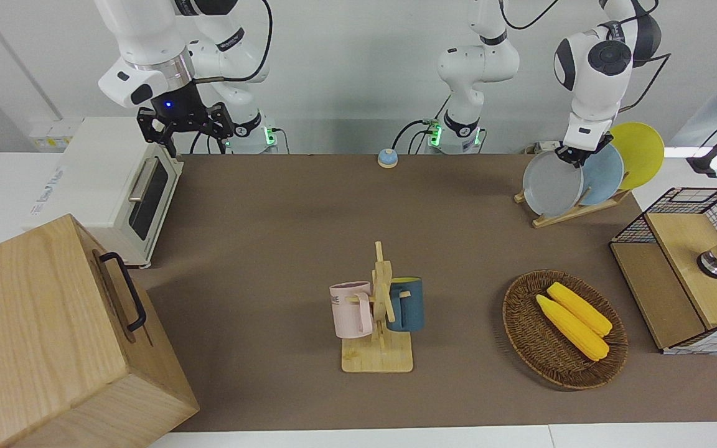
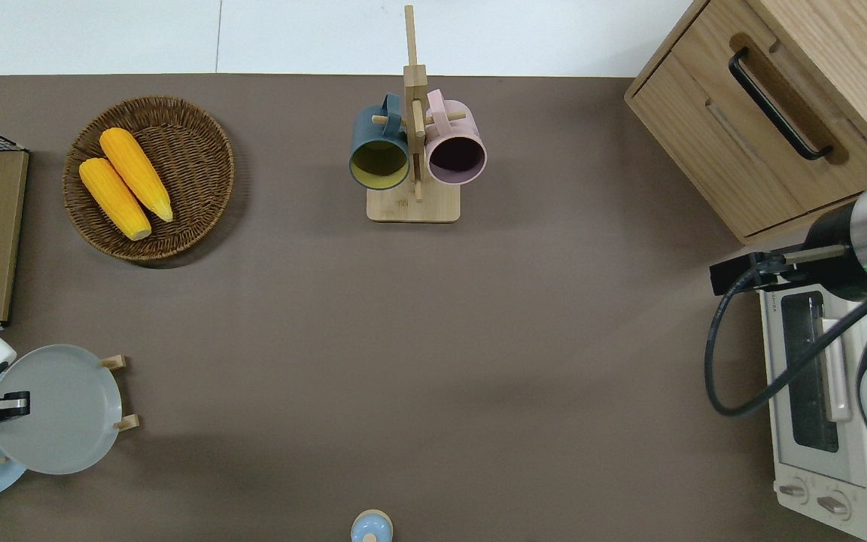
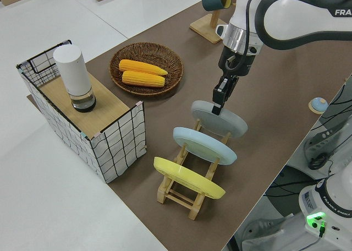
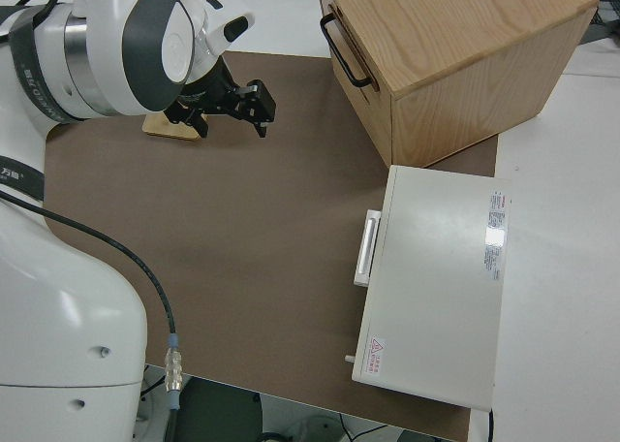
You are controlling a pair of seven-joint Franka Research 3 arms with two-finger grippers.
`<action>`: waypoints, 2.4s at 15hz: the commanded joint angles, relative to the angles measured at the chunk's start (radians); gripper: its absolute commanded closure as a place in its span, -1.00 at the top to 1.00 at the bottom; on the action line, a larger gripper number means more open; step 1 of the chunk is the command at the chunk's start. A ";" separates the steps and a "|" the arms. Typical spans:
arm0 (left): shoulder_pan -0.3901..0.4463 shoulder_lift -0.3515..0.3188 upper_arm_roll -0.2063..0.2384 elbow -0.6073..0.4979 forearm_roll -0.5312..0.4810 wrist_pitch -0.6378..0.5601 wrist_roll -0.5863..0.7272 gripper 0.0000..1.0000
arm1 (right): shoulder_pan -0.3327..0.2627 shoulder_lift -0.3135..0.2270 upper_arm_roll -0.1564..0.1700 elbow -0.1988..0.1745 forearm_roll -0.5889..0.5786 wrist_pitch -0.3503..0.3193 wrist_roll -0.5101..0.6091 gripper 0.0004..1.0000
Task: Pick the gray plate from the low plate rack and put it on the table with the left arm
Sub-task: 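Grasp the gray plate rim with the left gripper and lift it out, then carry the plate away from the rack and lower it onto the table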
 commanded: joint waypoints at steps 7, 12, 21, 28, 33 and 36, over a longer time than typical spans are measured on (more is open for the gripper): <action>-0.019 -0.042 -0.088 0.054 0.051 -0.111 -0.102 -1.00 | -0.026 -0.002 0.024 0.010 -0.002 -0.017 0.014 0.97; -0.015 -0.040 -0.085 0.074 -0.020 -0.119 -0.102 -1.00 | -0.026 -0.002 0.024 0.010 -0.004 -0.017 0.014 0.97; -0.010 -0.019 -0.072 0.067 -0.444 -0.058 -0.081 -1.00 | -0.026 -0.002 0.024 0.010 -0.002 -0.017 0.014 0.97; -0.012 0.064 -0.072 0.061 -0.564 -0.039 0.008 -1.00 | -0.026 -0.002 0.024 0.010 -0.002 -0.017 0.014 0.97; -0.021 0.100 -0.072 0.014 -0.578 0.014 0.036 -1.00 | -0.026 -0.002 0.024 0.010 -0.002 -0.017 0.014 0.97; -0.021 0.058 -0.075 -0.063 -0.578 0.100 0.042 -1.00 | -0.026 -0.002 0.024 0.010 -0.002 -0.017 0.014 0.97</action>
